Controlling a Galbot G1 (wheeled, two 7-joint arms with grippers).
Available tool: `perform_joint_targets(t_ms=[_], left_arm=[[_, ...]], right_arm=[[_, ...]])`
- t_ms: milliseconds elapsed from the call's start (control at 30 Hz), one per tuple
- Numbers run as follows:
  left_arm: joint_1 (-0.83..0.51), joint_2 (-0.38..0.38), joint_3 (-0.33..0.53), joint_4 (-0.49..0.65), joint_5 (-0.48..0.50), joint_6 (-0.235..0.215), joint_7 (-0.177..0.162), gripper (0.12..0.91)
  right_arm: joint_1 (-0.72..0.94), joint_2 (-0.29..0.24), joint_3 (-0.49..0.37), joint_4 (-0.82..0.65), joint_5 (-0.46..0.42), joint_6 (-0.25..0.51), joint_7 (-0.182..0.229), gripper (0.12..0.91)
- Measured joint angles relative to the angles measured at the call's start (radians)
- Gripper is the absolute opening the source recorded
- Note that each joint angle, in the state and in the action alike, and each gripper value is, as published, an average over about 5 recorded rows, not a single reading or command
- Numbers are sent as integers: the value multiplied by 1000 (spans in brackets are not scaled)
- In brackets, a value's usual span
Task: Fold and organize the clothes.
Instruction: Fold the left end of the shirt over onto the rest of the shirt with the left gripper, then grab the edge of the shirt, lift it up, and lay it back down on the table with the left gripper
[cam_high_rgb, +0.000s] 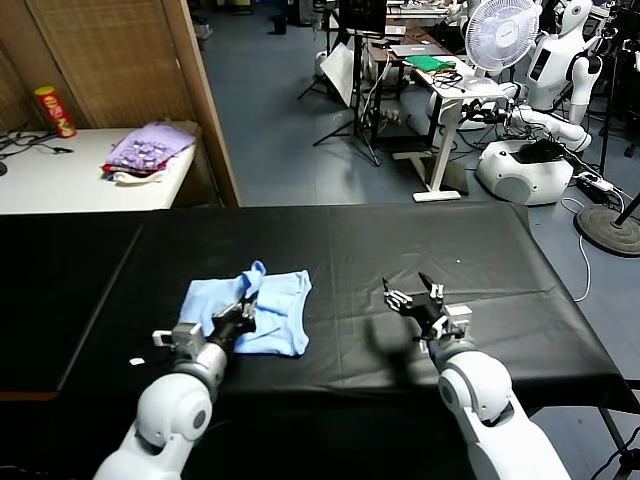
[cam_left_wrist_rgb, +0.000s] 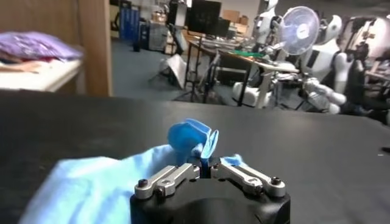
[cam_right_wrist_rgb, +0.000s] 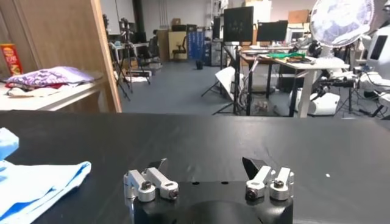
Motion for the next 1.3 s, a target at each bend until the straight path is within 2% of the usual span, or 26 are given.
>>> perform_joint_targets(t_ms=[100,133,333,400,500,733,967,1167,1300], left_arm=[[-4,-19,14,7,7,2,-2,203],[-6,-26,18,8,4,2,-3,236],[-9,-77,35,5,-81,1,-5,553],[-6,-87,32,-1,-111,-7,5,668],[-2,-79,14,-10,-112,-35,31,772],[42,27,-103,14,-90,-88,72,798],[67,81,-226,85,-127,-104,84,798],[52,93,-276,125,-211,-96,84,798],[48,89,-297,147,-269,-90,83,798]], right_arm=[[7,2,-6,-9,-6,1,-4,798],[10,3,-9,-13,-9,2,-5,798],[37,4,-41,-31,-12,1,-28,798],[51,4,-59,-35,-6,-3,-43,798],[81,8,-98,-46,1,-10,-63,798],[187,48,-247,-120,-58,0,-90,798],[275,105,-401,-259,-186,23,-105,798],[294,143,-460,-339,-332,-13,-78,798],[295,158,-457,-349,-323,-3,-52,798]])
